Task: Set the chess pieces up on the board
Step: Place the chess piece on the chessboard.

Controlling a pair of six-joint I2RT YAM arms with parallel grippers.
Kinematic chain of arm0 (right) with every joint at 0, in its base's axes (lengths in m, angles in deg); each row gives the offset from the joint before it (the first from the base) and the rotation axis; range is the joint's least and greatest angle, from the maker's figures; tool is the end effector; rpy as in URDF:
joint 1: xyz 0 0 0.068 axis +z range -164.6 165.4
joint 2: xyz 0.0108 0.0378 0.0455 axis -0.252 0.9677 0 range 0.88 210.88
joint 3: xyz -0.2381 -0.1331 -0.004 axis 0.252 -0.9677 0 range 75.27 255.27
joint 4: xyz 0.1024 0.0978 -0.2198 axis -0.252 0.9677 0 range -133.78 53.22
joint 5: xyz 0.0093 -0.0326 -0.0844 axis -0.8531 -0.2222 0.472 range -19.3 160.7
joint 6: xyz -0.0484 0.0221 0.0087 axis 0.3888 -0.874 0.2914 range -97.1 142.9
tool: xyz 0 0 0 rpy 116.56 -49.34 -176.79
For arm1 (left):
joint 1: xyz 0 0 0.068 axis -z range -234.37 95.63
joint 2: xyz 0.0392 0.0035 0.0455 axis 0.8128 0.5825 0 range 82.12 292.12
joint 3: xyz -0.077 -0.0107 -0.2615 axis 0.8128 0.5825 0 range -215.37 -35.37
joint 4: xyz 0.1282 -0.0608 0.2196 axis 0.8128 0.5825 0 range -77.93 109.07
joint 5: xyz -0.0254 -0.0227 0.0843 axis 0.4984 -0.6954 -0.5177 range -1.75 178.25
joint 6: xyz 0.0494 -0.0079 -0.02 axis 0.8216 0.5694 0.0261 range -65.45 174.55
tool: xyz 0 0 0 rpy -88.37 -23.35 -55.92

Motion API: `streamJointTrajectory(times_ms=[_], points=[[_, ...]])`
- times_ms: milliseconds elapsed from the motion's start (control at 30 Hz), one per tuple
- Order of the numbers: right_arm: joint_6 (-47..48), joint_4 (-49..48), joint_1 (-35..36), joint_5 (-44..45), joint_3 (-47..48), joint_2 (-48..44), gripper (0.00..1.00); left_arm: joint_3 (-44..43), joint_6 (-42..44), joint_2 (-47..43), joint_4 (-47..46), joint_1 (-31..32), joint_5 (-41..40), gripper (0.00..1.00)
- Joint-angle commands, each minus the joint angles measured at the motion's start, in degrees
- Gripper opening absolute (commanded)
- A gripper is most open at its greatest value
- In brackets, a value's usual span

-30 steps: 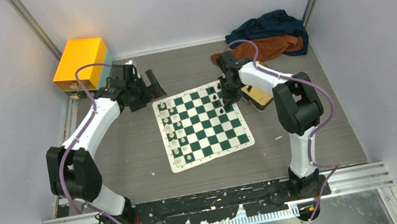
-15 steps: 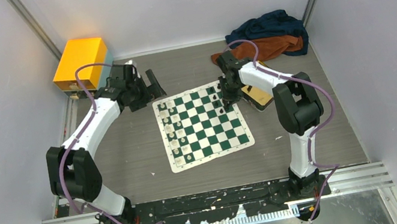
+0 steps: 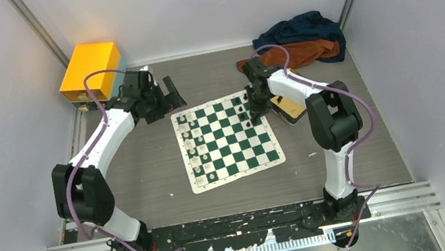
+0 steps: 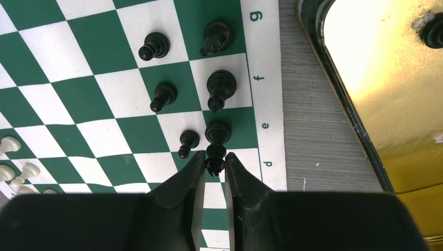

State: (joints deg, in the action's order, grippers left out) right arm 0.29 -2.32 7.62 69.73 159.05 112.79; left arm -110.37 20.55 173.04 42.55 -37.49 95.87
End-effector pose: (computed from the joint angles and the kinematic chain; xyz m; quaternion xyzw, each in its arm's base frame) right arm 0.3712 0.1522 0.1931 0.0019 0.9841 0.0753 0.1607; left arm 0.3351 -0.1067 0.2889 -0.1135 0.9198 -0.2149 0.3082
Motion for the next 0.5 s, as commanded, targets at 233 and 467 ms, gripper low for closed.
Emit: streamJointTrajectory(times_ms=[233,467], points=[[0.45,-0.15,-0.34,0.79,0.96,-0.23,0.12,-2.09,0.47,-0.31,-1.43,0.25,0.63,1.0],[0.65,0.04,-0.41,3.31,0.57,-0.96,0.1,-1.86,0.35,-0.34,-1.58,0.23,0.89,1.0]])
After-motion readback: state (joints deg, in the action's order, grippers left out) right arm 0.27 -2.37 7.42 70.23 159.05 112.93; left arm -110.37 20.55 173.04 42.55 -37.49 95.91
